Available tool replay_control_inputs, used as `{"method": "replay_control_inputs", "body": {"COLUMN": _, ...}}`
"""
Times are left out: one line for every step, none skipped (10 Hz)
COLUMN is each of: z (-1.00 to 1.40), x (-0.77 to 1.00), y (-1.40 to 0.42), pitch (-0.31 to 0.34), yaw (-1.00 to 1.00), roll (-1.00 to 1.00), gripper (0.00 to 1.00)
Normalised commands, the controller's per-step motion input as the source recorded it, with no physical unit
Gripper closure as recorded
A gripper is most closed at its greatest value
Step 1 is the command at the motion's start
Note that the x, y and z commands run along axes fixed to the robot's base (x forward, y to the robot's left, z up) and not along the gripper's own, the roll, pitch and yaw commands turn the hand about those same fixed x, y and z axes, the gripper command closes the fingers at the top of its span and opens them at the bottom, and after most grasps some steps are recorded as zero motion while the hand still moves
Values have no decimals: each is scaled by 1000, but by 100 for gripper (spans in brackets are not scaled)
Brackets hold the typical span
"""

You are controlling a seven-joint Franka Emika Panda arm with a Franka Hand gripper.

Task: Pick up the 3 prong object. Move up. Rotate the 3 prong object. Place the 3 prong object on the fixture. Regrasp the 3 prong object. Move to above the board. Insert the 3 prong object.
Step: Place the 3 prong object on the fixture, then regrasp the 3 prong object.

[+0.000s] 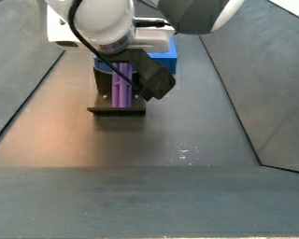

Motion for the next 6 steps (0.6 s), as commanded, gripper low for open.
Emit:
{"method": "replay_control_inputs", "body": {"z": 0, "x": 0, "y": 0, "pitch": 0, "yaw": 0, "roll": 0, "gripper": 0}}
{"method": "replay_control_inputs", "body": {"z": 1000, "x": 0, "y": 0, "pitch": -46, "yaw": -23, "roll": -40, "gripper": 0}}
{"method": "replay_control_inputs", "body": {"z": 1000, "x": -3, "y": 3, "pitch": -47, "yaw": -16, "roll": -34, "gripper": 0}}
{"method": "replay_control_inputs", "body": {"z": 1000, "x": -15, "y": 6, "pitch": -44, "yaw": 2, "roll": -22, "gripper": 0}}
{"method": "replay_control_inputs", "body": {"z": 1000, "x": -27, "y": 6, "pitch": -37, "yaw": 23, "roll": -7, "gripper": 0}}
{"method": "replay_control_inputs", "body": {"z": 1000, "x": -35, "y": 9, "pitch": -32, "yaw": 35, "roll": 1, "gripper": 0}}
